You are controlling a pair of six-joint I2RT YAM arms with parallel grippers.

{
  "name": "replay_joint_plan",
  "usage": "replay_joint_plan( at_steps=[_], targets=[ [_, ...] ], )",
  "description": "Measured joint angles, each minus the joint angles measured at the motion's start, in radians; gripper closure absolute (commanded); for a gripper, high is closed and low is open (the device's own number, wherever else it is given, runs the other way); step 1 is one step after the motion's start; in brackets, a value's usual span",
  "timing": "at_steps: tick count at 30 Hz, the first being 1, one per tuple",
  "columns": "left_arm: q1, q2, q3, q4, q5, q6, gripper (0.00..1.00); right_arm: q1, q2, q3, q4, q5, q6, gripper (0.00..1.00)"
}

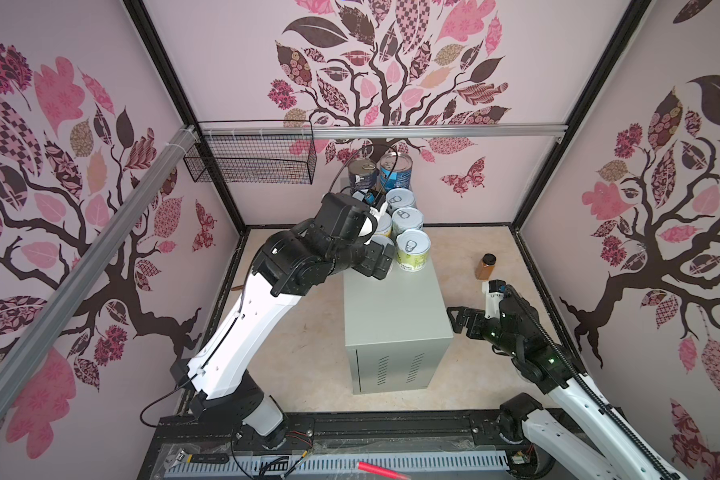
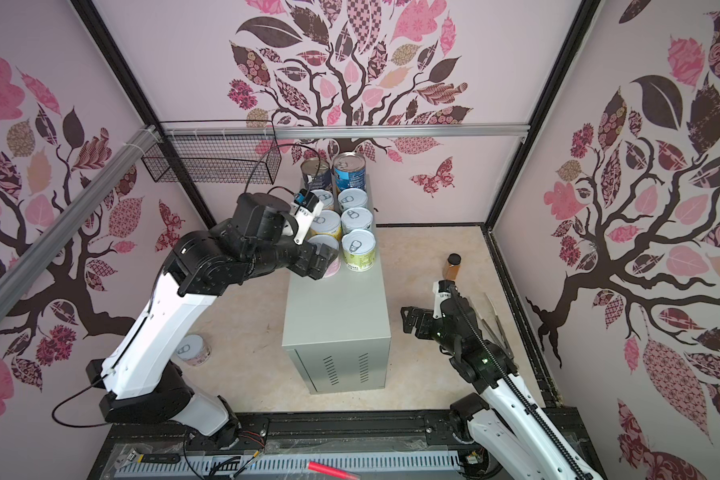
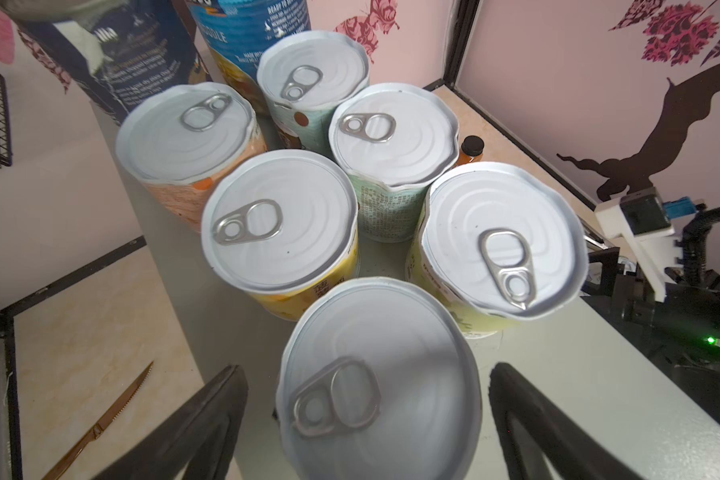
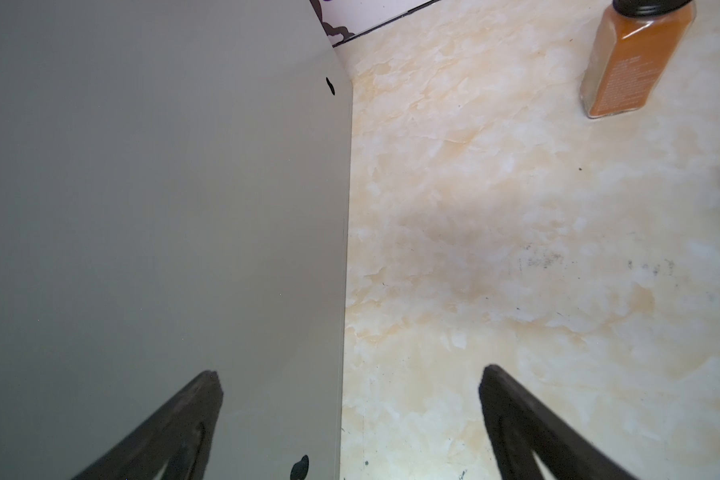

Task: Place and organize the canned foods onto the counter
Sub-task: 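Withdraw the left gripper while the right gripper moves toward the floor can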

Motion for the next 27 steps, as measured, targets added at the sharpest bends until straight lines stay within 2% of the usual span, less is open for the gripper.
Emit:
replay_joint_plan(
  at_steps=[6, 9, 14, 22, 27],
  targets=[
    [0.0, -0.126, -0.044, 0.026, -0.023, -0.009, 0.03, 0.0, 0.0, 0.055, -0.065, 0.074, 0.005, 0.0],
    [0.0, -0.202, -0.124, 0.044, -0.039, -0.018, 0.02, 0.0, 0.0, 0.078, -0.097, 0.121, 0.018, 0.0],
    [0.002, -0.341, -0.347, 0.086, -0.062, -0.04, 0.02, 0.0, 0.009, 0.083, -0.16, 0.207, 0.047, 0.0],
    [0.017, -0.577, -0.686, 0.151, -0.092, -0.128, 0.02, 0.001, 0.096, 0.1, -0.311, 0.416, 0.216, 0.0],
    [0.078, -0.697, -0.881, 0.172, -0.112, -0.21, 0.02, -0.011, 0.159, 0.118, -0.433, 0.55, 0.375, 0.0]
  ],
)
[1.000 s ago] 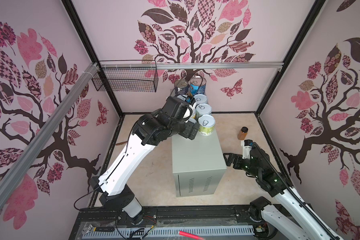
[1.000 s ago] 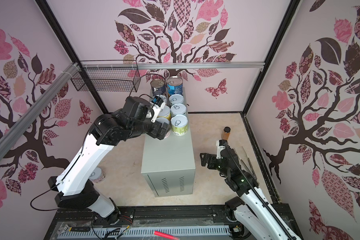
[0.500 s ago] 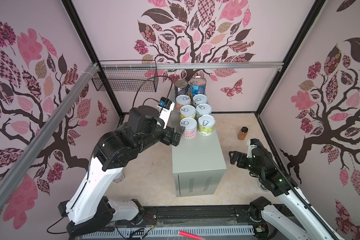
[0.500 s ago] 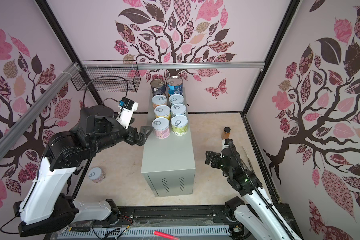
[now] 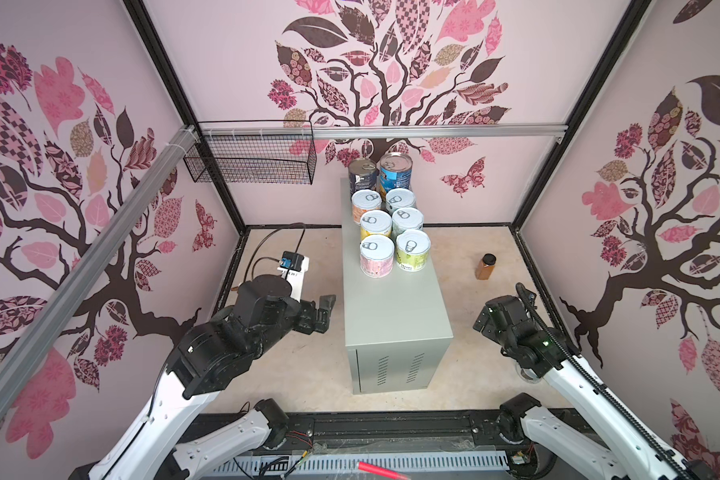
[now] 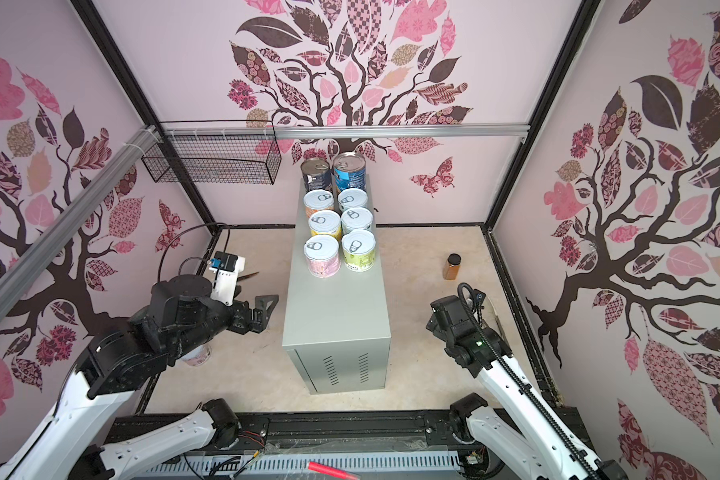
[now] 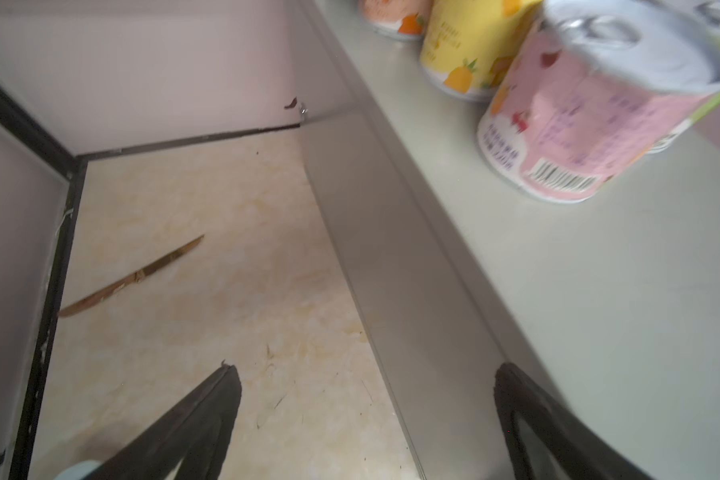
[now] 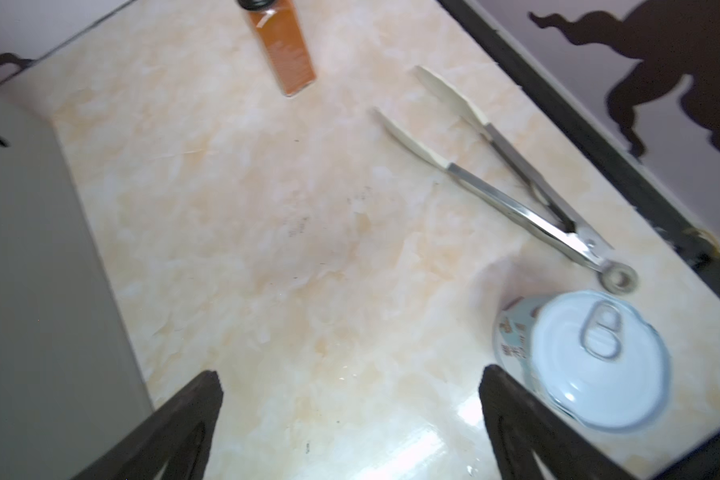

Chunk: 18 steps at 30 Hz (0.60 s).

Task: Place and organize the canned foods onto the counter
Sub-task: 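Withdraw the left gripper while the right gripper moves toward the floor can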

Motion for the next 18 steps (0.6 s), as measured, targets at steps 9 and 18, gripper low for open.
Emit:
replay_joint_plan(
  at_steps=[9, 18],
  targets=[
    [0.048, -0.108, -0.241, 0.027, 0.034, -0.064, 0.02, -0.29, 0.021, 0.009, -0.122, 0.023, 0.139, 0.0],
    [0.048, -0.116, -0.373, 0.105, 0.124, -0.079, 0.02, -0.653, 0.013, 0.0, -0.158, -0.086, 0.109, 0.0]
  ],
)
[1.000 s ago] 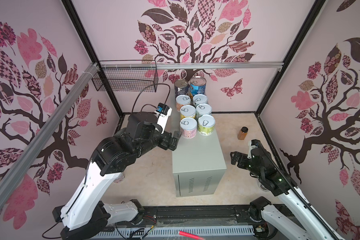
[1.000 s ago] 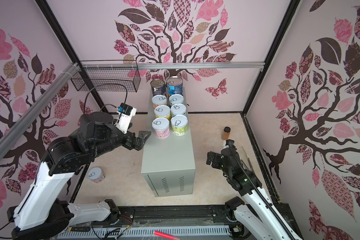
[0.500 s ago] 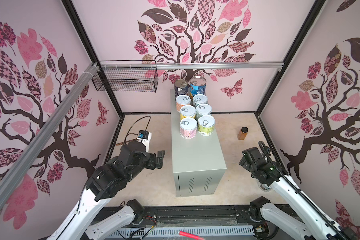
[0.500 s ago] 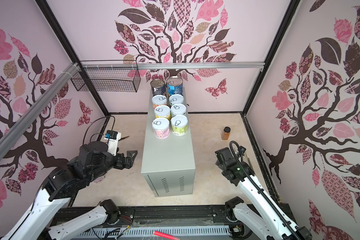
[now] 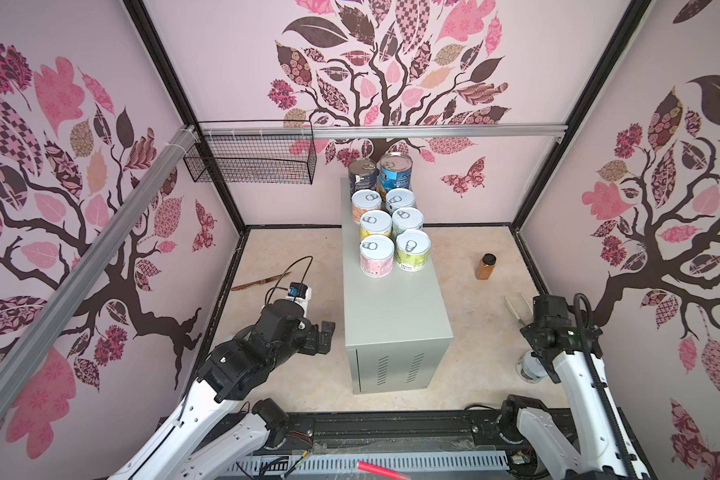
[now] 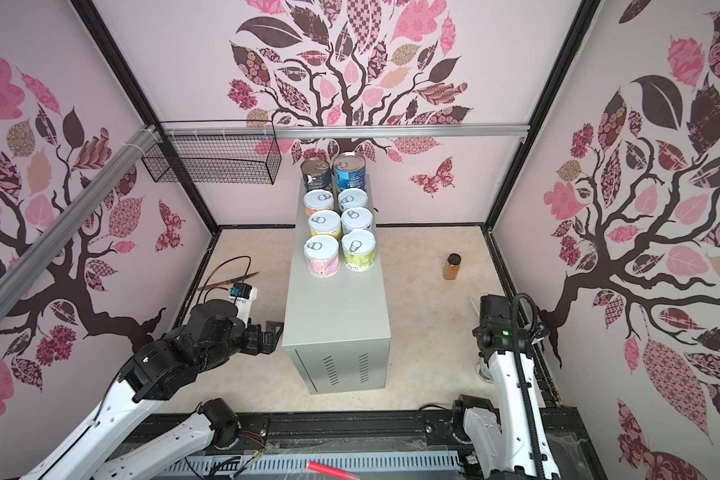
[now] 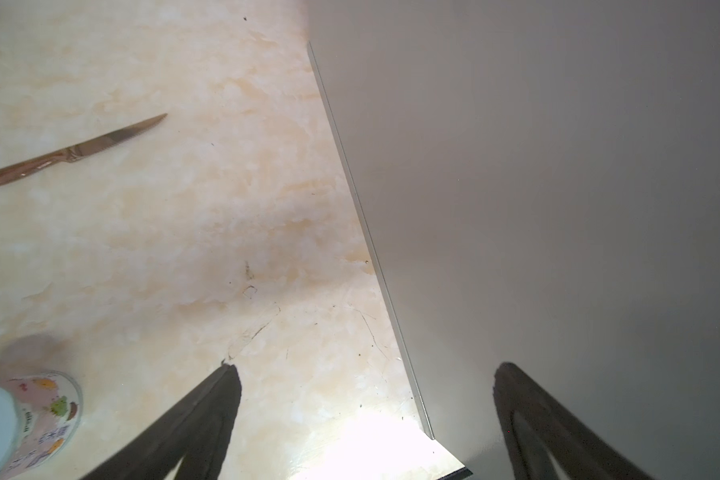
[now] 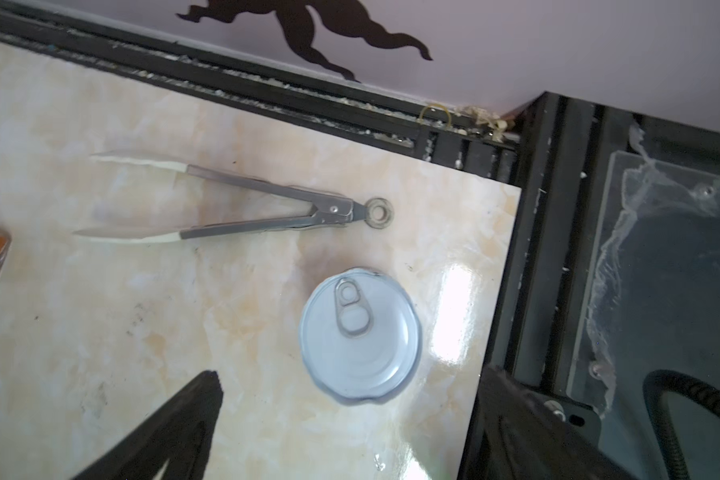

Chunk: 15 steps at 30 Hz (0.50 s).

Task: Place and organize the canned foods onto the counter
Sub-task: 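Withdraw the left gripper while the right gripper moves toward the floor can, then lower the right gripper and close it on the silver-lidded can by the tongs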

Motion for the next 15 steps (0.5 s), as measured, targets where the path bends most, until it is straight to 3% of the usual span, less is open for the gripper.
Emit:
replay_joint_plan(
  at_steps=[4, 15],
  targets=[
    [0.0, 0.006, -0.024, 0.021, 0.032, 0.0, 0.02, -0.058, 0.028, -0.038, 0.003, -0.036, 0.003, 0.0],
    [0.0, 0.003, -0.042, 0.063, 0.071, 0.0, 0.02, -0.066, 0.133, -0.064, 0.09, -0.087, 0.039, 0.0]
  ],
)
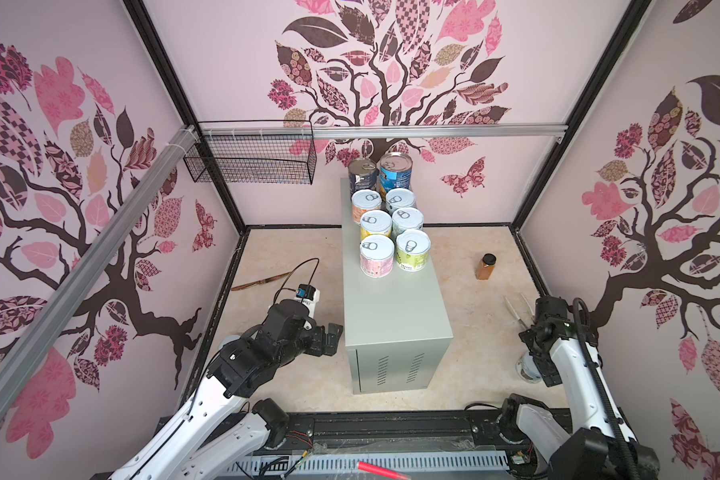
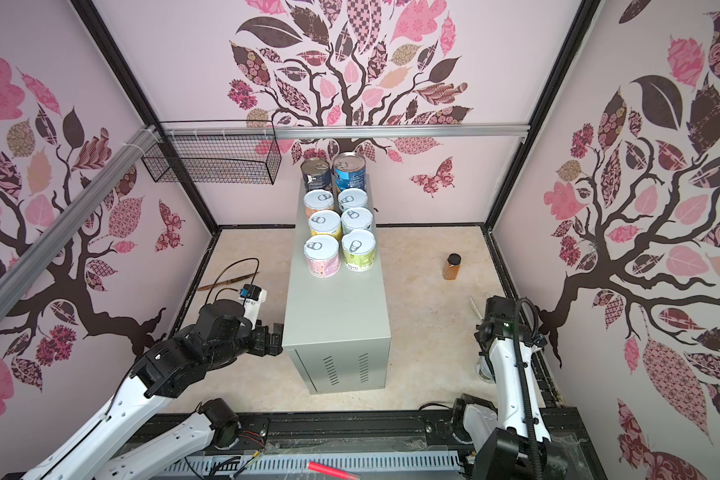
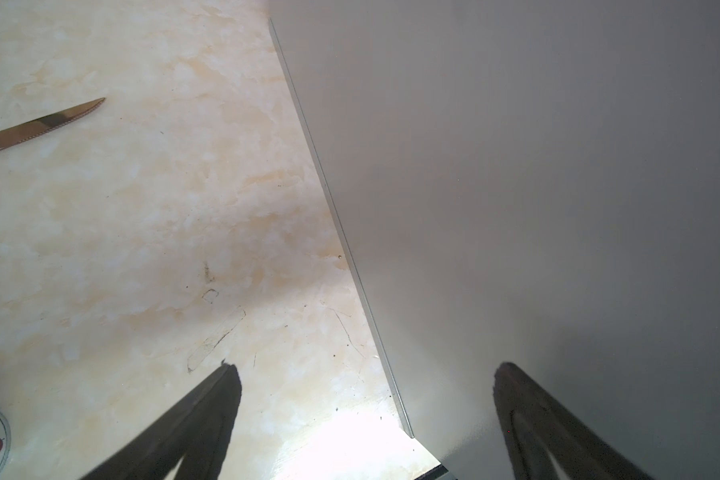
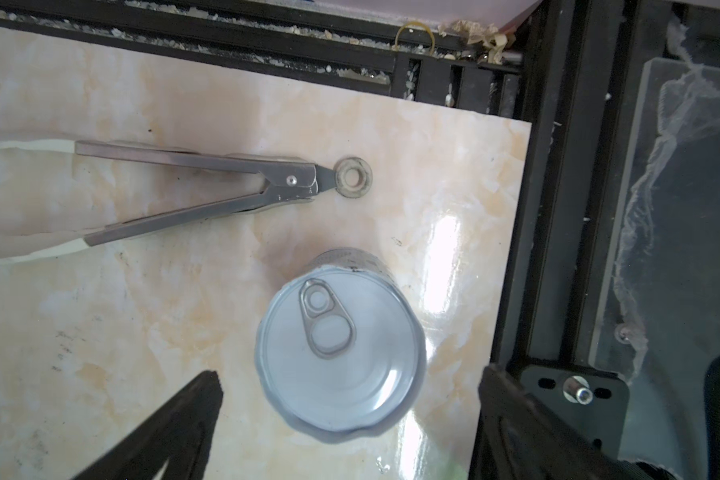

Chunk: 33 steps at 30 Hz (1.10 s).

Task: Place and organize the canned foods onto the counter
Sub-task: 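Lower the right gripper and close it on the silver-lidded can by the tongs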

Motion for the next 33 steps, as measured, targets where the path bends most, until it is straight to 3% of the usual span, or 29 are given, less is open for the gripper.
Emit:
replay_joint_plan(
  at_steps=[14, 26, 33],
  targets=[
    [0.006, 0.009, 0.0, 0.005, 0.004, 0.0, 0.02, -0.015, 0.122, -0.056, 0.138, -0.014, -0.001, 0.0],
    [0.007, 0.01, -0.002, 0.006, 0.003, 0.0, 0.02, -0.011, 0.276, -0.017, 0.243, -0.04, -0.142, 0.0],
    [0.007, 0.006, -0.002, 0.006, 0.004, 0.001, 0.02, 0.08, 0.351, -0.007, 0.366, -0.047, -0.249, 0.0]
  ],
)
